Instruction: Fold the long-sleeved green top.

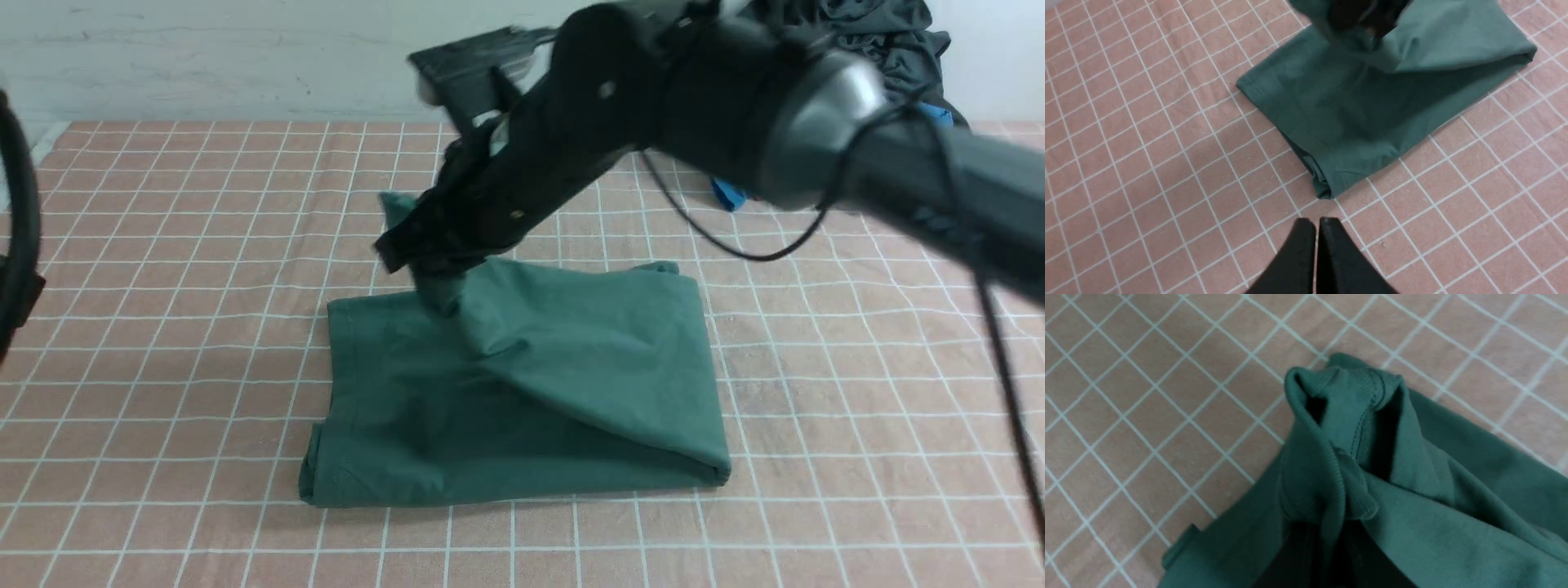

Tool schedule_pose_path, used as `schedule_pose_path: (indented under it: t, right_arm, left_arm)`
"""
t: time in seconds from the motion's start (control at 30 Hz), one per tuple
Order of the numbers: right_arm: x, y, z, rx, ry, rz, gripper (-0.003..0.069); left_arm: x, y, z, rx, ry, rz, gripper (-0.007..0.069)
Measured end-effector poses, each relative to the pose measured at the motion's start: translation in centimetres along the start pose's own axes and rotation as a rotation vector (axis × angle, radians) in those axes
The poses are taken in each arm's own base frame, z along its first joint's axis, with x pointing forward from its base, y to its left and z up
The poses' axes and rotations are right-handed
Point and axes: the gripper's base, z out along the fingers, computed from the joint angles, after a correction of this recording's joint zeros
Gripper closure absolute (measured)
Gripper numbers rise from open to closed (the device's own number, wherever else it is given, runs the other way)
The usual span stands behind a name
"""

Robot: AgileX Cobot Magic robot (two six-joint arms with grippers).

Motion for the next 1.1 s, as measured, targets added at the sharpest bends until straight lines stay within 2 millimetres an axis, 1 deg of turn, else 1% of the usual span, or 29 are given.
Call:
schedule_pose_path:
  t: [0.03,0.1,0.17,0.23,0.33,0.43,0.5,0.57,0.6,0.7,0.83,0.87,0.93,1.0,1.07,1.1]
  right_arm:
    - [0.0,0.4,1.2,-0.009,0.004,0.007,0.0617]
    - [0.2,0.8,2.9,-0.019,0.014,0.028,0.0617]
    - [0.5,0.8,4.9,-0.034,0.028,0.071,0.0612]
    - [0.9,0.8,6.2,-0.053,0.045,0.1,0.059]
    - [0.9,1.1,6.9,-0.095,0.048,0.141,0.0517]
    - [0.1,1.5,6.2,-0.127,0.022,0.157,0.0409]
    - [-0.9,1.9,4.8,-0.143,0.015,0.132,0.0318]
    - [-1.4,2.1,3.2,-0.141,0.045,0.08,0.0255]
    - [-1.6,2.2,2.2,-0.131,0.073,0.039,0.0234]
    - [-2.4,2.1,-0.5,-0.076,0.095,-0.054,0.0209]
    - [-3.6,1.8,-5.2,0.023,0.037,-0.121,0.0204]
    - [-4.0,2.0,-7.3,0.027,0.004,-0.132,0.0209]
    - [-4.0,2.4,-10.1,0.023,-0.029,-0.154,0.0225]
    - [-3.6,2.8,-13.1,0.015,-0.049,-0.185,0.0256]
    - [-2.6,3.0,-15.0,0.012,-0.04,-0.209,0.0288]
    - [-1.9,3.1,-16.5,0.013,-0.043,-0.223,0.0316]
  left_arm:
    - [0.1,0.0,-0.3,-0.003,-0.009,0.003,0.0627]
    - [0.3,-0.1,-0.8,-0.006,-0.024,0.003,0.0627]
    - [0.8,-0.2,-1.4,-0.011,-0.045,0.003,0.0627]
    - [1.5,-0.3,-1.7,-0.012,-0.051,0.004,0.0627]
    - [2.8,-0.6,-1.5,-0.014,-0.033,0.008,0.0627]
    - [4.2,-0.6,-0.7,-0.03,0.004,0.015,0.0627]
    - [5.7,-0.6,0.1,-0.06,0.025,0.02,0.0627]
    - [6.9,-0.6,0.3,-0.09,0.018,0.015,0.0627]
    - [7.6,-0.6,0.2,-0.109,0.006,0.008,0.0627]
    - [9.8,-0.7,-0.3,-0.161,-0.035,-0.02,0.0627]
    - [13.7,-0.9,-1.4,-0.246,-0.158,-0.089,0.0627]
    - [15.2,-1.1,-1.6,-0.264,-0.202,-0.121,0.0627]
    - [16.9,-1.3,-1.6,-0.284,-0.259,-0.174,0.0627]
    - [18.5,-1.6,-1.4,-0.296,-0.32,-0.217,0.0627]
    - [19.3,-1.7,-1.0,-0.301,-0.353,-0.233,0.0627]
    - [19.5,-1.7,-0.6,-0.3,-0.358,-0.238,0.0627]
